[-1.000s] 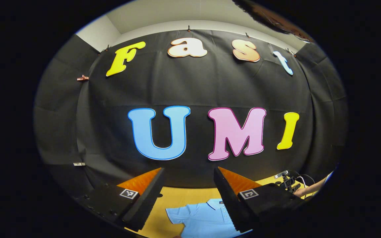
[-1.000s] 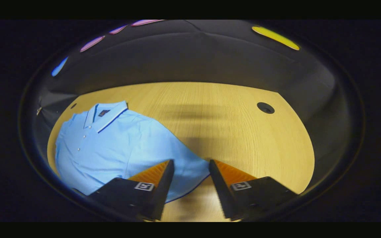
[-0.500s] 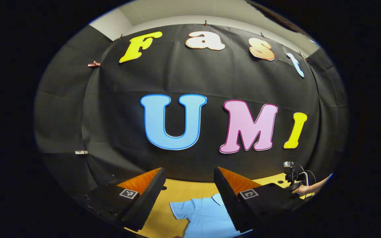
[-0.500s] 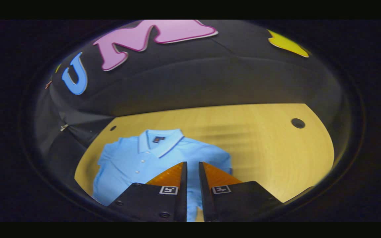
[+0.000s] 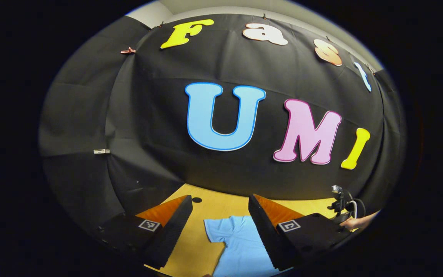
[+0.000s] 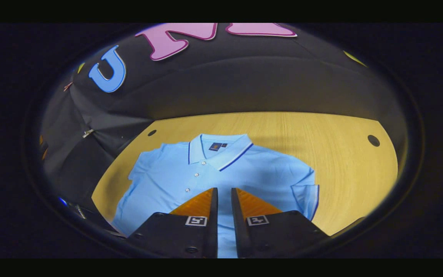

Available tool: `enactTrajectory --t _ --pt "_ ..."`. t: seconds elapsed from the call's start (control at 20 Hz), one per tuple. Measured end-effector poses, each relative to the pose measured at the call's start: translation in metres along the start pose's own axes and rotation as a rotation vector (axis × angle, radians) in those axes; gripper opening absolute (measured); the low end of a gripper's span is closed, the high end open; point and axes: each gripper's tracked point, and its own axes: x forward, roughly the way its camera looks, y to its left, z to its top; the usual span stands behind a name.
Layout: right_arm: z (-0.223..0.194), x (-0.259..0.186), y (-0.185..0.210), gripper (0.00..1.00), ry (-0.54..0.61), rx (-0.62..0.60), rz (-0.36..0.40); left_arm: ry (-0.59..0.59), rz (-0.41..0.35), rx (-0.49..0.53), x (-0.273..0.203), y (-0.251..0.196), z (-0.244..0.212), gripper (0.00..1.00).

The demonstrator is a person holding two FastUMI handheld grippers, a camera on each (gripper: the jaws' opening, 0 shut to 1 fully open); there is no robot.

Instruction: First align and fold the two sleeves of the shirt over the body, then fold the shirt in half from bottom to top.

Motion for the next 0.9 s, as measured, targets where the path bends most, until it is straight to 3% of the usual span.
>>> enactTrajectory --t 0.1,0.3,0.35,0.4,0.5,0.55,0.6,0.65,0.8,0.85,0.9 --pt "0.005 -0.006 -0.027 0.23 -0.031 -0.004 -0.074 0.013 -0.008 -0.024 -0.001 -0.005 -0.004 0.96" --pt "-0.013 -0.011 -0.093 0.76 0.010 -0.027 -0.259 0.000 -0.027 -0.015 0.005 -0.017 -0.001 0.96" --pt "-0.017 -0.012 -0.104 0.68 0.027 -0.045 -0.292 0.001 -0.031 -0.010 0.005 -0.021 -0.001 0.96" --pt "-0.024 -0.013 -0.112 0.87 0.050 -0.036 -0.320 0.003 -0.033 -0.006 0.005 -0.022 -0.002 0.96" --pt "-0.042 -0.004 -0.118 0.91 0.106 0.022 -0.327 0.008 -0.041 0.003 0.005 -0.028 -0.004 0.96" --pt "-0.050 0.001 -0.121 0.82 0.132 0.042 -0.334 0.013 -0.043 0.012 0.005 -0.030 -0.006 0.96" --pt "-0.053 0.001 -0.130 0.91 0.141 0.041 -0.357 0.018 -0.041 0.021 0.005 -0.030 -0.007 0.96" --pt "-0.044 0.005 -0.135 0.82 0.104 0.042 -0.368 0.023 -0.040 0.028 0.004 -0.030 -0.009 0.96" --pt "-0.037 0.009 -0.129 0.04 0.070 0.190 -0.351 0.016 -0.034 0.035 -0.001 -0.028 -0.007 0.96" --pt "-0.030 0.010 -0.126 0.02 0.042 0.201 -0.334 0.016 -0.028 0.035 -0.001 -0.025 -0.007 0.96" --pt "-0.019 0.007 -0.117 0.07 0.007 0.201 -0.309 0.016 -0.022 0.032 -0.002 -0.022 -0.007 0.96"
